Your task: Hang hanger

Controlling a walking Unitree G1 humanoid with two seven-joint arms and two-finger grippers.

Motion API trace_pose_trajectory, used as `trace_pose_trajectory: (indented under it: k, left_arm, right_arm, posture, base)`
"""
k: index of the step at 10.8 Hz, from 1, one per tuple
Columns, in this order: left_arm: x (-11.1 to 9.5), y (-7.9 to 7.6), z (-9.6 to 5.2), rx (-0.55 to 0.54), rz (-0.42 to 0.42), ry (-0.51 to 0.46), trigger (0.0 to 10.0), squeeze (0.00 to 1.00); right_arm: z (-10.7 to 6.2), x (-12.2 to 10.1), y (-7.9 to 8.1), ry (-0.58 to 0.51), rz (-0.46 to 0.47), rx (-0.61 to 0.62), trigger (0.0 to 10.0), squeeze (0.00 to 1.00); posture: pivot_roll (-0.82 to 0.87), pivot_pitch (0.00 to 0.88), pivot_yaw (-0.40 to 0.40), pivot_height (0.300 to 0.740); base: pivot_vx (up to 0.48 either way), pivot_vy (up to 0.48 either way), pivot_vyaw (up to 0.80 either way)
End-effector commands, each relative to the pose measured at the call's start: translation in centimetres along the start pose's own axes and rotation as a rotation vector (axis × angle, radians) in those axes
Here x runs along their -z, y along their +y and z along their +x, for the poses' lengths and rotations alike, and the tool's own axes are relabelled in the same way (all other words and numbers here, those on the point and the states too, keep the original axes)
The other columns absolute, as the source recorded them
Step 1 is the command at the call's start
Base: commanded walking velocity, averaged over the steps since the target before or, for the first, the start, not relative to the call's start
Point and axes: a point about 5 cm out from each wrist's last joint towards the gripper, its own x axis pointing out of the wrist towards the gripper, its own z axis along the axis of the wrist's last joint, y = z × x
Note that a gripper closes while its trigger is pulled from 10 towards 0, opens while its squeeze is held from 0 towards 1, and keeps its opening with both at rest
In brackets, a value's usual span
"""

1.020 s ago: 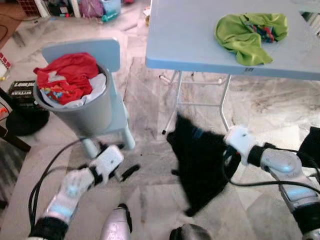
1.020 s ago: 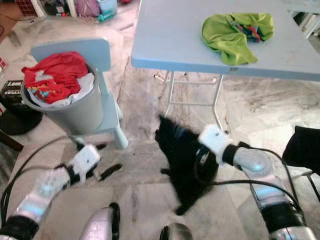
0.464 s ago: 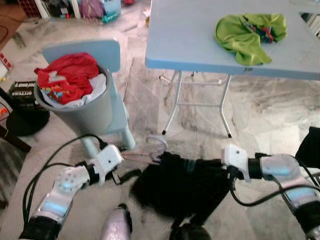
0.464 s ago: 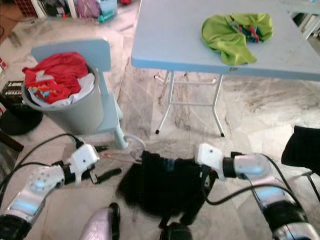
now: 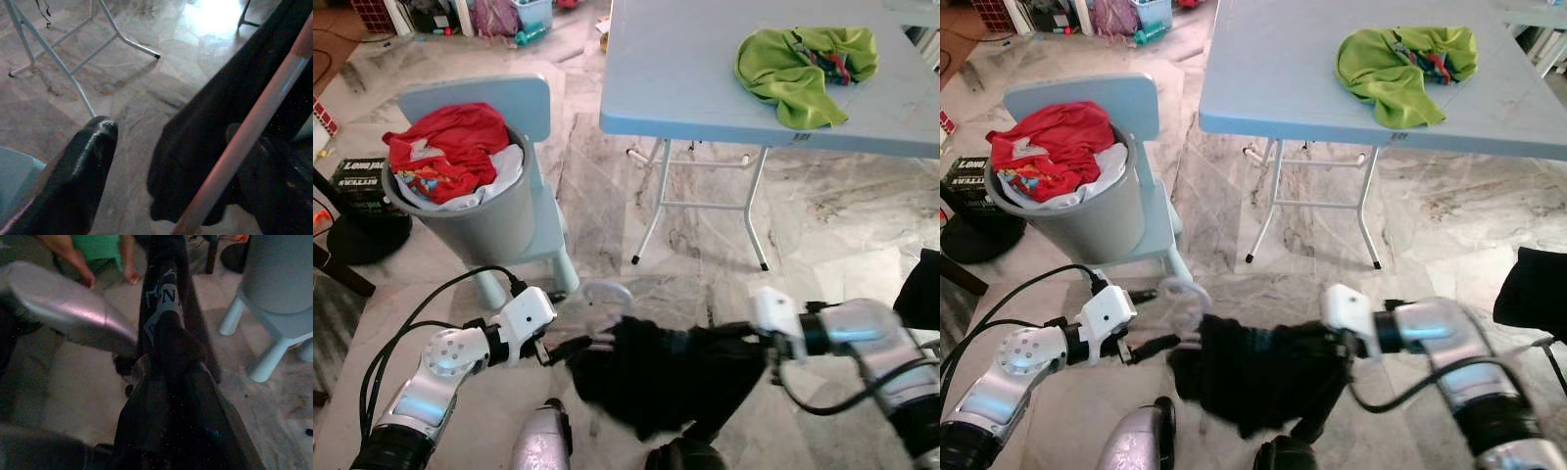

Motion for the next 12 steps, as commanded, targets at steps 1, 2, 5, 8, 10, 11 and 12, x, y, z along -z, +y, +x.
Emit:
trace_pose_trajectory:
  k: [1, 2, 5, 8, 10, 11, 12]
  left_arm:
    - [0.2, -0.3, 0.0, 0.04, -0.028, 0.002, 0.0, 0.0]
    - [-0.1, -0.3, 0.1, 0.055, -0.041, -0.014, 0.0, 0.0]
    - [-0.7, -0.8, 0.3, 0.158, -0.097, -0.037, 0.0, 0.0]
    - [-0.7, -0.8, -0.2, 0.22, -0.079, -0.003, 0.0, 0.0]
    - [-0.3, -0.8, -0.8, 0.26, -0.028, 0.049, 0.0, 0.0]
    - [-0.4, -0.9, -0.9, 0.283, -0.02, 0.063, 0.0, 0.0]
    - [-0.2, -1.0, -1.1, 0.305, 0.015, 0.093, 0.0, 0.0]
  right_arm:
    - [-0.3, -0.7, -0.3, -0.014, -0.032, -0.027, 10.0, 0.0]
    - [-0.2, -0.8, -0.6, -0.012, -0.039, -0.03, 10.0, 0.0]
    - [0.7, -1.3, -0.8, -0.032, -0.052, -0.062, 10.0, 0.0]
    - [0.9, -1.3, -0.8, -0.033, -0.059, -0.08, 10.0, 0.0]
    - [0.9, -1.2, -0.8, -0.027, -0.058, -0.092, 10.0, 0.0]
    - [1.0, -1.1, -0.9, -0.024, -0.06, -0.096, 10.0, 0.0]
    - [1.0, -1.2, -1.0, -0.023, -0.062, -0.098, 10.0, 0.0]
  posture:
    - [0.04, 0.153, -0.044, 0.74]
    - [0.04, 0.153, -0.044, 0.74]
    - [0.05, 0.152, -0.045, 0.74]
    - [0.05, 0.151, -0.038, 0.74]
    - [0.05, 0.152, -0.039, 0.74]
    - [0.05, 0.152, -0.04, 0.74]
    - [0.05, 0.152, -0.041, 0.74]
  base:
    - [0.0, 0.0, 0.0]
    - [0.0, 0.0, 0.0]
    - [0.0, 0.0, 0.0]
    - [0.0, 0.0, 0.0]
    - [0.0, 0.0, 0.0]
    - [0.0, 0.0, 0.0]
    - [0.0, 0.0, 0.0]
